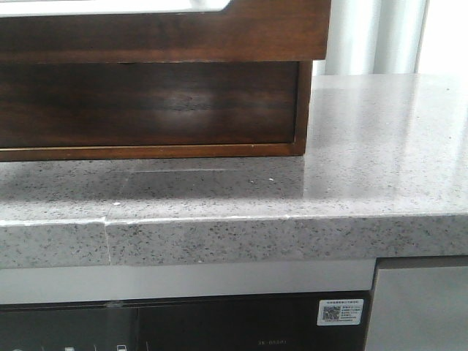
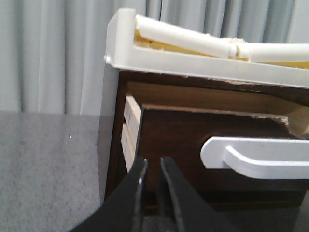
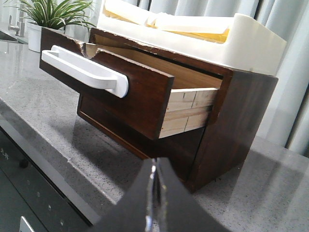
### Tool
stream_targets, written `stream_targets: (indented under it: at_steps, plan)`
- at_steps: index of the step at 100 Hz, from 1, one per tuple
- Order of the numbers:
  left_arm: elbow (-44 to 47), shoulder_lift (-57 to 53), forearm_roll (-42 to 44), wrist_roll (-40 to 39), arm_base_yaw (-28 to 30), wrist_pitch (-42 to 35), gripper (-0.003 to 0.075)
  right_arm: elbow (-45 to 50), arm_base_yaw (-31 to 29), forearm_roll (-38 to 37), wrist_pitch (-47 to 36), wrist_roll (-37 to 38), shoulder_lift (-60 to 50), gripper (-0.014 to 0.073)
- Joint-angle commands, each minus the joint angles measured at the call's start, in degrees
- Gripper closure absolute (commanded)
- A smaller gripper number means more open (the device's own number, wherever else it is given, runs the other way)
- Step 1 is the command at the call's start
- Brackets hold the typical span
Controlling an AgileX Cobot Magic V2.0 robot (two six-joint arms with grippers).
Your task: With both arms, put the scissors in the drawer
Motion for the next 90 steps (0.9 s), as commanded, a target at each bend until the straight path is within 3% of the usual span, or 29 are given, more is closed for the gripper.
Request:
stream_targets:
  at_steps: [1, 26, 38, 55, 90]
  plan:
    - [-0.56, -1.94, -6.63, 2.20, 0.55, -1.08, 0.0717, -1.48, -0.25, 0.57, -4.21, -0.14, -1.05, 0.0700]
    - [4.31, -1.94, -23.32, 29.61, 9.60, -10.63, 0.0717, -1.48, -0.25, 0.57, -4.21, -0.14, -1.05, 0.0700]
    - [7.30, -1.94, -24.79, 30.39, 14.60, -15.99, 0.0717, -1.48, -0.25, 0.57, -4.21, -0.14, -1.05, 0.0700]
    - [12.07, -1.94, -24.42, 30.39, 18.46, -16.74, 0.0717, -1.48, -0.25, 0.57, -4.21, -0.14, -1.05, 0.0700]
    - [11.96, -1.94, -24.72, 30.39, 18.82, 5.44, 0.0717, -1.48, -0.25, 0.57, -4.21, -0.14, -1.05, 0.0700]
